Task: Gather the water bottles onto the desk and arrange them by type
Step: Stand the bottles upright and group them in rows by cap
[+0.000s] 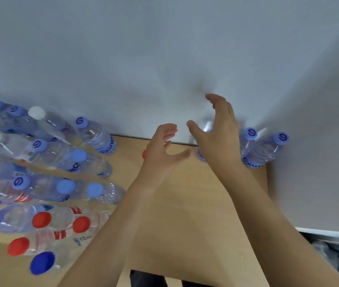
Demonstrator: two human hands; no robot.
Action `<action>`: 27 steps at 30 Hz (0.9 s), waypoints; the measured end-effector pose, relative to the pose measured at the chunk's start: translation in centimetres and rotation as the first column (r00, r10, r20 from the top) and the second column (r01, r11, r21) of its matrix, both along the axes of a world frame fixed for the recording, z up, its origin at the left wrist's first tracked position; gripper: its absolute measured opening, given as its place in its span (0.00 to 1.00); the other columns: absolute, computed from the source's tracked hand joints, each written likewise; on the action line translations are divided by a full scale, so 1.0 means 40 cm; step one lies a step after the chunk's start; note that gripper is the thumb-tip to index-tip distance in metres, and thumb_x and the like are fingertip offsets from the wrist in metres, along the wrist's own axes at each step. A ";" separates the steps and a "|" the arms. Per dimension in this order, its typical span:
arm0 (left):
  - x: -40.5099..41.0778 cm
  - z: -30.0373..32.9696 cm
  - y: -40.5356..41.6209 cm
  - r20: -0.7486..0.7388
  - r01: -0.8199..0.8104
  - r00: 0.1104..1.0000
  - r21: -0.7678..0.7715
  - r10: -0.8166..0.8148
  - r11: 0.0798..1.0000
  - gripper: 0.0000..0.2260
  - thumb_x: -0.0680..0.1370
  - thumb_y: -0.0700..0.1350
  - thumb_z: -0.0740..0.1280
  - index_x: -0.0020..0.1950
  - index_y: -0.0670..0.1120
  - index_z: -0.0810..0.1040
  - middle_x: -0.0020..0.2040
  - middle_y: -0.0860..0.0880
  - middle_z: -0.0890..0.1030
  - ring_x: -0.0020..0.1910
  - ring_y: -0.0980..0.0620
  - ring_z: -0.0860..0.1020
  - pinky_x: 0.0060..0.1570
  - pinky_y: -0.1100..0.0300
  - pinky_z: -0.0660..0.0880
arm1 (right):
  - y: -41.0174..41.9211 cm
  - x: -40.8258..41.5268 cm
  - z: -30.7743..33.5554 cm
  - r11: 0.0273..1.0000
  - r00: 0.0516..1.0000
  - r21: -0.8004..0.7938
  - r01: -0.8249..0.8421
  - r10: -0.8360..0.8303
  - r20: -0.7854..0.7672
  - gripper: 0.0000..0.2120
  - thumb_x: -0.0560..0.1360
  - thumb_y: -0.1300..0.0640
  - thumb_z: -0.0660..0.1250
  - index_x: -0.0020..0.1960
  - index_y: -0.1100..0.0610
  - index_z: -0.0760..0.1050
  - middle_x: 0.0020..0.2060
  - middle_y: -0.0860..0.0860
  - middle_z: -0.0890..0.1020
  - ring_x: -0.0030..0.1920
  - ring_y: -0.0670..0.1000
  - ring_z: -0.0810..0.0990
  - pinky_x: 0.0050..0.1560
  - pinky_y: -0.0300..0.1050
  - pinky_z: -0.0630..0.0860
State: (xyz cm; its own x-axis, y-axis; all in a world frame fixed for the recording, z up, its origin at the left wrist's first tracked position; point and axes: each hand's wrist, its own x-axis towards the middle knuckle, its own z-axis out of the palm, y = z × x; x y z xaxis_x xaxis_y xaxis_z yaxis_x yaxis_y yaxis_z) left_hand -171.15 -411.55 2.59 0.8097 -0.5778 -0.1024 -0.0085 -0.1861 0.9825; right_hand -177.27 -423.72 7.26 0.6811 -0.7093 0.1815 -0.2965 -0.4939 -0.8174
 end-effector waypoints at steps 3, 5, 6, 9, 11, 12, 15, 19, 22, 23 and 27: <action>0.034 0.054 0.100 0.023 -0.071 0.997 -0.026 0.072 0.997 0.26 0.69 0.38 0.79 0.59 0.57 0.73 0.62 0.57 0.76 0.65 0.61 0.74 0.64 0.65 0.71 | 0.077 0.042 0.028 0.995 0.995 0.047 -0.084 0.081 0.062 0.27 0.73 0.58 0.72 0.70 0.55 0.67 0.66 0.49 0.73 0.60 0.41 0.69 0.50 0.23 0.65; 0.059 0.076 0.178 0.072 -0.139 0.988 -0.015 0.140 0.990 0.26 0.68 0.38 0.80 0.58 0.58 0.72 0.61 0.56 0.76 0.64 0.60 0.75 0.63 0.66 0.71 | 0.140 0.073 0.038 0.986 0.987 0.089 -0.142 0.134 0.090 0.27 0.73 0.57 0.72 0.70 0.53 0.67 0.66 0.48 0.73 0.62 0.43 0.72 0.53 0.30 0.66; 0.069 0.082 0.220 0.094 -0.168 0.981 -0.007 0.168 0.986 0.26 0.68 0.39 0.80 0.58 0.58 0.73 0.61 0.56 0.77 0.64 0.60 0.75 0.62 0.67 0.71 | 0.172 0.088 0.040 0.981 0.982 0.101 -0.169 0.159 0.099 0.27 0.73 0.57 0.72 0.70 0.53 0.67 0.66 0.47 0.73 0.63 0.45 0.72 0.56 0.35 0.67; 0.098 0.090 0.353 0.106 -0.247 0.963 -0.004 0.246 0.969 0.24 0.69 0.39 0.79 0.59 0.55 0.74 0.62 0.52 0.78 0.64 0.59 0.75 0.60 0.69 0.71 | 0.271 0.131 0.037 0.962 0.967 0.123 -0.245 0.234 0.096 0.27 0.74 0.56 0.72 0.70 0.52 0.67 0.66 0.46 0.73 0.64 0.44 0.72 0.59 0.38 0.67; 0.117 0.091 0.434 0.108 -0.295 0.950 0.002 0.293 0.955 0.24 0.70 0.38 0.78 0.60 0.54 0.74 0.62 0.54 0.78 0.63 0.62 0.75 0.61 0.69 0.71 | 0.329 0.156 0.025 0.948 0.958 0.147 -0.283 0.275 0.078 0.27 0.74 0.55 0.72 0.70 0.51 0.67 0.65 0.45 0.73 0.63 0.43 0.71 0.56 0.31 0.66; 0.125 0.090 0.470 0.106 -0.317 0.943 0.000 0.315 0.948 0.24 0.69 0.38 0.78 0.59 0.54 0.74 0.61 0.55 0.78 0.61 0.65 0.75 0.60 0.69 0.72 | 0.356 0.169 0.017 0.940 0.954 0.162 -0.300 0.292 0.067 0.27 0.74 0.55 0.72 0.70 0.50 0.67 0.66 0.45 0.73 0.63 0.43 0.71 0.53 0.28 0.65; 0.147 0.081 0.559 0.109 -0.378 0.921 0.012 0.374 0.926 0.23 0.70 0.39 0.78 0.59 0.55 0.74 0.61 0.56 0.77 0.58 0.71 0.75 0.54 0.74 0.73 | 0.424 0.205 -0.015 0.921 0.938 0.186 -0.343 0.345 0.021 0.27 0.74 0.53 0.73 0.70 0.49 0.67 0.66 0.46 0.73 0.59 0.42 0.71 0.48 0.28 0.65; 0.172 0.066 0.644 0.133 -0.422 0.901 0.039 0.413 0.906 0.22 0.70 0.42 0.78 0.57 0.59 0.74 0.61 0.57 0.78 0.60 0.66 0.75 0.59 0.66 0.74 | 0.489 0.240 -0.057 0.908 0.925 0.222 -0.355 0.376 -0.058 0.27 0.74 0.53 0.72 0.70 0.49 0.67 0.64 0.46 0.73 0.53 0.42 0.71 0.48 0.35 0.67; 0.195 0.062 0.690 0.146 -0.429 0.896 0.044 0.419 0.902 0.21 0.70 0.42 0.78 0.58 0.56 0.75 0.61 0.54 0.78 0.62 0.60 0.76 0.60 0.63 0.73 | 0.529 0.269 -0.076 0.894 0.912 0.248 -0.374 0.402 -0.075 0.27 0.75 0.53 0.72 0.71 0.51 0.66 0.65 0.47 0.72 0.56 0.44 0.72 0.48 0.35 0.66; 0.204 0.062 0.704 0.146 -0.428 0.896 0.042 0.418 0.903 0.21 0.71 0.42 0.78 0.59 0.55 0.75 0.61 0.53 0.79 0.62 0.59 0.76 0.60 0.64 0.73 | 0.543 0.282 -0.078 0.890 0.908 0.249 -0.382 0.412 -0.077 0.27 0.75 0.53 0.72 0.71 0.52 0.66 0.66 0.48 0.72 0.57 0.44 0.71 0.48 0.33 0.65; 0.236 0.070 0.750 0.135 -0.418 0.901 0.026 0.411 0.908 0.22 0.71 0.41 0.77 0.62 0.48 0.75 0.62 0.51 0.79 0.64 0.59 0.76 0.63 0.65 0.72 | 0.599 0.346 -0.080 0.874 0.887 0.223 -0.433 0.457 -0.071 0.27 0.76 0.53 0.71 0.71 0.54 0.66 0.68 0.51 0.72 0.64 0.47 0.71 0.53 0.32 0.65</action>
